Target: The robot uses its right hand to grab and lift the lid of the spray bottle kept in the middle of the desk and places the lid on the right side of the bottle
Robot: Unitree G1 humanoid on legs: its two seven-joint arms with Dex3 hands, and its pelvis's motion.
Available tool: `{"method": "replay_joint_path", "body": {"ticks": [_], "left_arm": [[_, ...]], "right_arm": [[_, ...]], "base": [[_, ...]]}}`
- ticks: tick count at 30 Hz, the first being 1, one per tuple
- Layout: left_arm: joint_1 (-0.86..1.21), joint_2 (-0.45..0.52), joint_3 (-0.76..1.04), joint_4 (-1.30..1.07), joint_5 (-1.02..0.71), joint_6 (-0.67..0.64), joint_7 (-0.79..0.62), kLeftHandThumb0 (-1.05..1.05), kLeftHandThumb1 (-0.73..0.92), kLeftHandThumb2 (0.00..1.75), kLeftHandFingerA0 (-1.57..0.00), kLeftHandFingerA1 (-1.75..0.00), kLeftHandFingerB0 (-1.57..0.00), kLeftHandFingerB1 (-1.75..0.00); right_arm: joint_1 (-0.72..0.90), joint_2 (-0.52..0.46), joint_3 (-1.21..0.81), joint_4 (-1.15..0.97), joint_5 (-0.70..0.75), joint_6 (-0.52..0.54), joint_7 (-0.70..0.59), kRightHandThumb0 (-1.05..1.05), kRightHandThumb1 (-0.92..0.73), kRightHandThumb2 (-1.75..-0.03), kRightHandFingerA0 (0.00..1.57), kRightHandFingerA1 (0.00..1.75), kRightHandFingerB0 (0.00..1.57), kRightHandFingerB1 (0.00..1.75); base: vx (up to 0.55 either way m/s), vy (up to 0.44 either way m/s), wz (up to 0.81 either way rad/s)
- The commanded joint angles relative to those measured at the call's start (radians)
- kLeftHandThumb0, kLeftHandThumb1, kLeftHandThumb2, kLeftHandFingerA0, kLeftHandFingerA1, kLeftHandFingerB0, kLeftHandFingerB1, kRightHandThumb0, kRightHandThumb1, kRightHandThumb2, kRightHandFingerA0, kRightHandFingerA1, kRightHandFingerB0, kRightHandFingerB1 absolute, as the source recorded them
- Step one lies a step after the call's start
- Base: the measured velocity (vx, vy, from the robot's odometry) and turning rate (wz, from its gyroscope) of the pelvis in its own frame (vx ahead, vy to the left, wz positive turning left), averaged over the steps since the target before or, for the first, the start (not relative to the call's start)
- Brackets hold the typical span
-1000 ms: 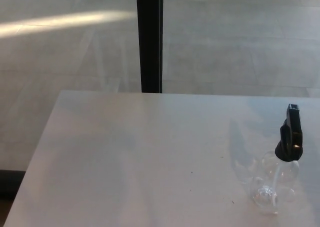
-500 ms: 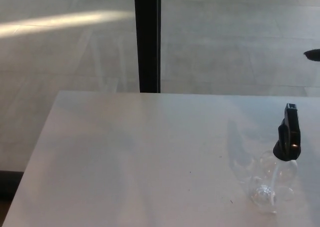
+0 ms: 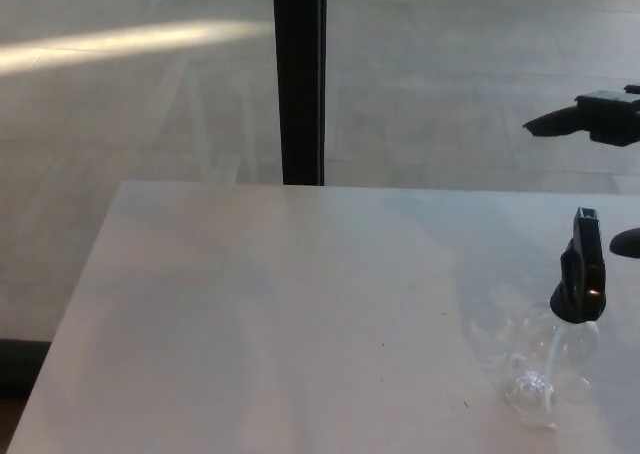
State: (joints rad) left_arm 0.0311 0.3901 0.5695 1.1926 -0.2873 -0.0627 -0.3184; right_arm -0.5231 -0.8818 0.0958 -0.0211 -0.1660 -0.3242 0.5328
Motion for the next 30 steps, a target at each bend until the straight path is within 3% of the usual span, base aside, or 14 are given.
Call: {"method": "replay_joint_path", "body": {"ticks": [1,2,6,7,8,16,22,23,24,27,28,30], "left_arm": [[0.008,0.017,-0.003,0.0,-0.014,-0.017,-0.009,-0.67,0.73,0.62,-0.52,-0.52,-0.39,-0.38],[0.009,0.017,-0.004,0.001,-0.015,-0.017,-0.009,-0.67,0.72,0.61,-0.53,-0.53,-0.38,-0.38],[0.013,0.015,-0.007,-0.008,-0.016,-0.021,-0.012,-0.67,0.73,0.62,-0.53,-0.52,-0.38,-0.38],[0.013,0.015,-0.012,-0.007,-0.01,-0.024,-0.006,-0.7,0.59,0.96,-0.48,-0.61,-0.33,-0.51],[0.015,0.013,-0.012,-0.006,-0.013,-0.028,-0.009,-0.68,0.73,0.62,-0.54,-0.52,-0.39,-0.38],[0.017,0.01,-0.016,0.0,-0.018,-0.039,-0.027,-0.7,0.74,0.63,-0.53,-0.53,-0.37,-0.39],[0.014,0.011,-0.023,-0.004,-0.015,-0.038,-0.019,-0.71,0.75,0.62,-0.53,-0.54,-0.36,-0.38],[0.013,0.012,-0.024,0.0,-0.015,-0.041,-0.016,-0.7,0.59,0.98,-0.46,-0.62,-0.27,-0.51],[0.014,0.012,-0.022,-0.003,-0.018,-0.034,-0.019,-0.71,0.75,0.62,-0.53,-0.53,-0.34,-0.38],[0.015,0.011,-0.019,-0.003,-0.024,-0.034,-0.021,-0.7,0.75,0.62,-0.52,-0.52,-0.35,-0.38],[0.016,0.013,-0.024,0.006,-0.017,-0.038,-0.021,-0.7,0.76,0.62,-0.55,-0.52,-0.37,-0.38],[0.016,0.015,-0.027,0.012,-0.014,-0.044,-0.018,-0.7,0.76,0.63,-0.55,-0.52,-0.37,-0.39]], "right_arm": [[0.02,-0.014,0.01,-0.002,-0.072,-0.075,0.017,-0.25,-0.33,-0.89,0.12,0.55,0.11,0.51],[0.026,-0.021,0.013,-0.004,-0.085,-0.079,0.022,-0.41,-0.49,-0.56,0.2,0.38,0.25,0.3],[0.033,-0.042,0.026,0.013,-0.119,-0.112,0.039,-0.33,-0.5,-0.55,0.17,0.38,0.25,0.29],[0.034,-0.047,0.035,0.031,-0.133,-0.128,0.041,-0.27,-0.49,-0.55,0.18,0.38,0.28,0.3],[0.038,-0.05,0.037,0.04,-0.134,-0.14,0.042,-0.25,-0.49,-0.55,0.18,0.39,0.3,0.31],[0.023,-0.018,0.065,0.056,-0.143,-0.147,0.06,-0.15,-0.49,-0.57,0.17,0.4,0.36,0.33],[0.0,-0.011,0.101,0.053,-0.212,-0.147,0.061,-0.25,-0.49,-0.55,0.19,0.36,0.35,0.32],[-0.002,-0.008,0.107,0.056,-0.217,-0.142,0.062,-0.24,-0.49,-0.55,0.2,0.35,0.35,0.32],[-0.004,-0.006,0.115,0.061,-0.23,-0.135,0.064,-0.23,-0.51,-0.56,0.22,0.34,0.36,0.33],[-0.007,-0.005,0.121,0.067,-0.245,-0.14,0.064,-0.23,-0.54,-0.56,0.24,0.35,0.37,0.33],[-0.001,0.001,0.124,0.105,-0.246,-0.173,0.041,-0.3,-0.51,-0.66,0.37,0.46,0.4,0.39],[-0.006,0.008,0.124,0.143,-0.245,-0.21,0.023,-0.23,-0.56,-0.57,0.46,0.44,0.45,0.34]], "base": [[0.0,0.0,0.0],[0.0,0.0,0.0],[0.0,0.0,0.0],[0.0,0.0,0.0],[0.0,0.0,0.0],[0.0,0.0,0.0],[0.0,0.0,0.0],[0.0,0.0,0.0],[0.0,0.0,0.0],[0.0,0.0,0.0],[0.0,0.0,0.0],[0.0,0.0,0.0]]}}
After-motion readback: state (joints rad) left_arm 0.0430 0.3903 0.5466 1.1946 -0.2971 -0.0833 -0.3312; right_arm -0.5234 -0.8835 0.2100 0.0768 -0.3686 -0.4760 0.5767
